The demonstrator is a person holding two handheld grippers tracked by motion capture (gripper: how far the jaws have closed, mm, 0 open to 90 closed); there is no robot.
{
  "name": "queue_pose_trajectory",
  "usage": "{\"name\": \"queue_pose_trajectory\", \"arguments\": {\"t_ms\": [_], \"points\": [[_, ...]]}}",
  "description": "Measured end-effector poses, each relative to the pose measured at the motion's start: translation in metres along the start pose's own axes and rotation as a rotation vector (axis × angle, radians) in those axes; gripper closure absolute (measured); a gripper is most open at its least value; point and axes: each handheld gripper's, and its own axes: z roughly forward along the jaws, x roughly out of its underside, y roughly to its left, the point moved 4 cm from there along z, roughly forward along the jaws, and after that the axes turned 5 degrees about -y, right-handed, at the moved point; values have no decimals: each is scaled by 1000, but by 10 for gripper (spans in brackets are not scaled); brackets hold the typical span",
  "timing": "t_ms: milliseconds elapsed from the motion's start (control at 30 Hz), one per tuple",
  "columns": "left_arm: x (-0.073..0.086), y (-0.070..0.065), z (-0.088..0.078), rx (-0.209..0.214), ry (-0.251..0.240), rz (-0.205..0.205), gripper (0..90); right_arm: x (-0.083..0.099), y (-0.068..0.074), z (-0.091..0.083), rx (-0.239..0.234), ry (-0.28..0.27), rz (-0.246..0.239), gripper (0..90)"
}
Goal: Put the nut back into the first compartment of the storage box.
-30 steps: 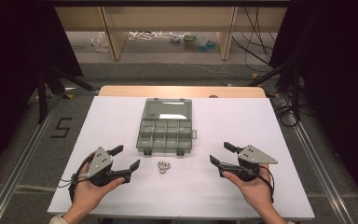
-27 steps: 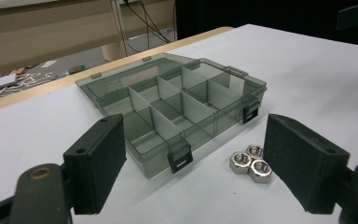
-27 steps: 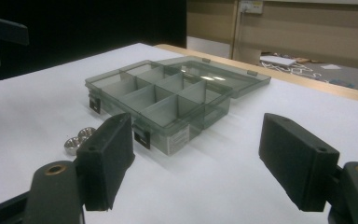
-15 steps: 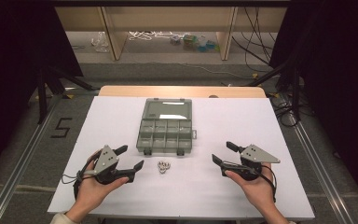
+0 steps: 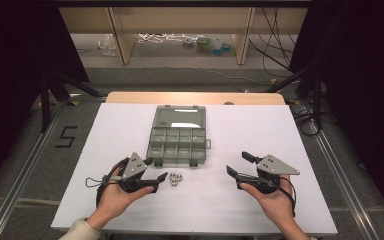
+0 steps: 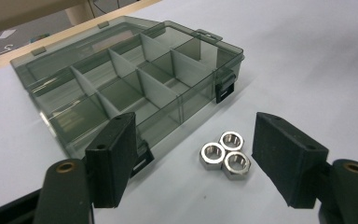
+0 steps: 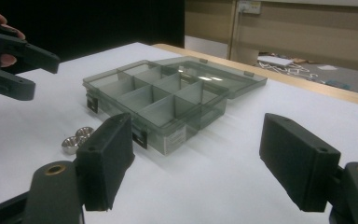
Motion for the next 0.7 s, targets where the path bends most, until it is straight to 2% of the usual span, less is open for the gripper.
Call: {"name": "queue_pose_trajectory", "arguments": {"t_ms": [33,67,100,167,200,267,300,433,467,500,533,667,700], "points": [[0,-2,4,2,6,-9,312,0,1,1,-14,-4,14,266],[0,-2,8,9,14,3,316,0,0,1,-9,-16,-1,266],[0,-3,11,7,21,-1,325,1,1,1,-15,-4,17,266],[1,-4,18,15,49,10,333,1,1,1,-13,-5,15,266],[2,-5,22,14,52,-6,337,0,1,1,-14,-8,9,266],[4,-5,27,21,81,15,345,0,1,1,-19,-6,16,267],[5,-8,31,25,77,-4,350,0,1,1,-19,-10,16,267],[8,-7,38,24,121,13,378,1,2,3,-22,-16,15,267],[8,-8,41,29,117,11,382,1,3,3,-24,-14,16,267],[9,-8,42,32,123,7,385,1,2,0,-13,13,5,267],[9,-7,43,29,139,8,386,1,2,0,-13,17,3,268],[13,-5,48,38,154,-10,402,1,3,1,-17,5,3,268],[13,-4,49,25,154,-4,408,1,3,1,-17,6,4,269]]}}
